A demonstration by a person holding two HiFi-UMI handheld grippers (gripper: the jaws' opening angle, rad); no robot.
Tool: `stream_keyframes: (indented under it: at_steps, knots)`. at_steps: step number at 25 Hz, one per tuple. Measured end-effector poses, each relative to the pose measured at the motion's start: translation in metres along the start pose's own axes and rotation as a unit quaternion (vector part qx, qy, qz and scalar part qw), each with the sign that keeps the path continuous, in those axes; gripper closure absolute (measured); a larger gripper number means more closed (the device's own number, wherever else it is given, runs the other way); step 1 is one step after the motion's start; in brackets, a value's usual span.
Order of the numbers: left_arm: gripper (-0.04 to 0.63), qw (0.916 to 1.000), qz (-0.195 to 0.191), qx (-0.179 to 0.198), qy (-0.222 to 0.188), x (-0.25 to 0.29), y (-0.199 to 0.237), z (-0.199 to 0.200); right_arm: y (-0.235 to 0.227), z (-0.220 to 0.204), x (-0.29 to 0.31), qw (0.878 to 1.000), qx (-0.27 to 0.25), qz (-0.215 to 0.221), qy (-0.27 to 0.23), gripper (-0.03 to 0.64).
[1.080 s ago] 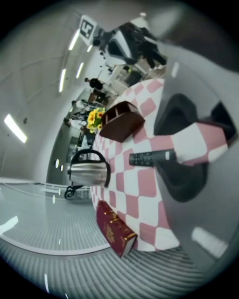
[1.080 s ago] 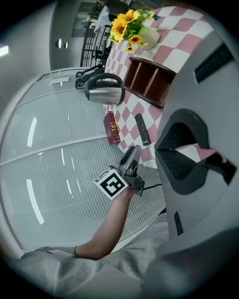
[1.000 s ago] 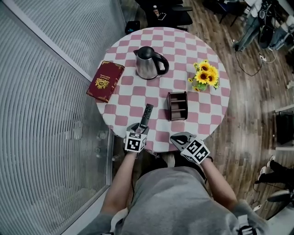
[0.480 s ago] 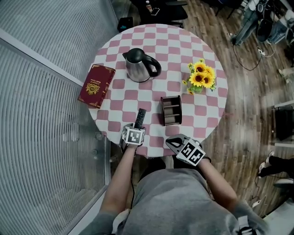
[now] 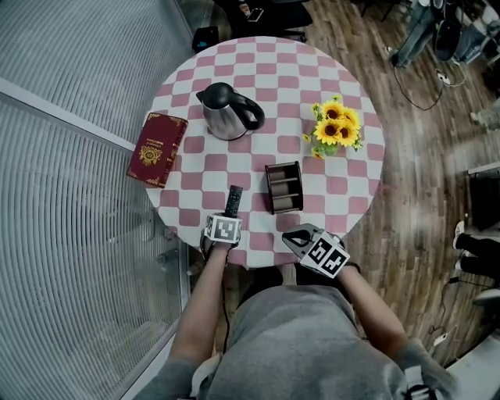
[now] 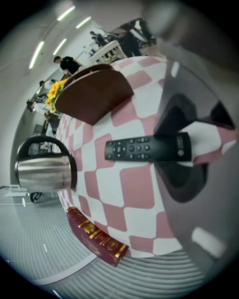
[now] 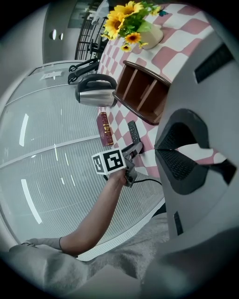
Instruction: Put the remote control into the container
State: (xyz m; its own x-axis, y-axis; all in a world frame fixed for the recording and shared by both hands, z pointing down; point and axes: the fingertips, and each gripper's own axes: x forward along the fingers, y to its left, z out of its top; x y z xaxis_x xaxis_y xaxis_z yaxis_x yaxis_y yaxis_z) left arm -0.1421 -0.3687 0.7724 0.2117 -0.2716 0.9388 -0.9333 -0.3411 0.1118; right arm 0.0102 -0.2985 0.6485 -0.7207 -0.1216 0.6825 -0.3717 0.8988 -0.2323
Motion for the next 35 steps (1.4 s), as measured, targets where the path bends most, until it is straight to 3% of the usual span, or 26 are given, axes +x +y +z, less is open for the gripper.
stream_keyframes:
  at_steps: [11,18,22,24,26,27,29,30,35]
  knots:
    - [0.422,0.9995,0.026,0.013,-0.010,-0.004,0.002,-0.001,0.002,-0.012,-0.009,1.000,0.007,-0.004,-0.003,0.600]
    - [0.422,0.9946,-0.043,-0.036,-0.087,-0.032,-0.023,0.012,-0.005,0.001,-0.017,0.998,0.043,-0.002,-0.041,0.600]
    - [0.422,0.9823,-0.116,-0.038,-0.142,-0.068,-0.051,0.019,-0.006,0.017,-0.020,0.997,0.040,0.007,-0.064,0.600]
    - [0.422,0.9706,-0.167,-0.036,-0.169,-0.090,-0.068,0.020,0.000,0.032,-0.027,0.992,0.054,0.034,-0.106,0.600]
    - [0.422,0.9504,-0.235,-0.032,-0.201,-0.114,-0.089,0.022,0.006,0.048,-0.035,0.983,0.074,0.070,-0.150,0.597]
    - [0.422,0.9361,-0.274,-0.028,-0.218,-0.126,-0.099,0.023,0.009,0.056,-0.039,0.978,0.085,0.087,-0.170,0.585]
    - [0.422,0.9043,-0.346,-0.022,-0.250,-0.149,-0.117,0.023,0.014,0.071,-0.048,0.964,0.109,0.121,-0.209,0.437]
    - [0.422,0.8895,-0.374,-0.021,-0.262,-0.158,-0.123,0.023,0.016,0.078,-0.052,0.956,0.121,0.135,-0.229,0.396]
    - [0.422,0.8277,-0.482,-0.006,-0.288,-0.194,-0.147,0.013,0.025,0.104,-0.068,0.925,0.161,0.176,-0.297,0.344]
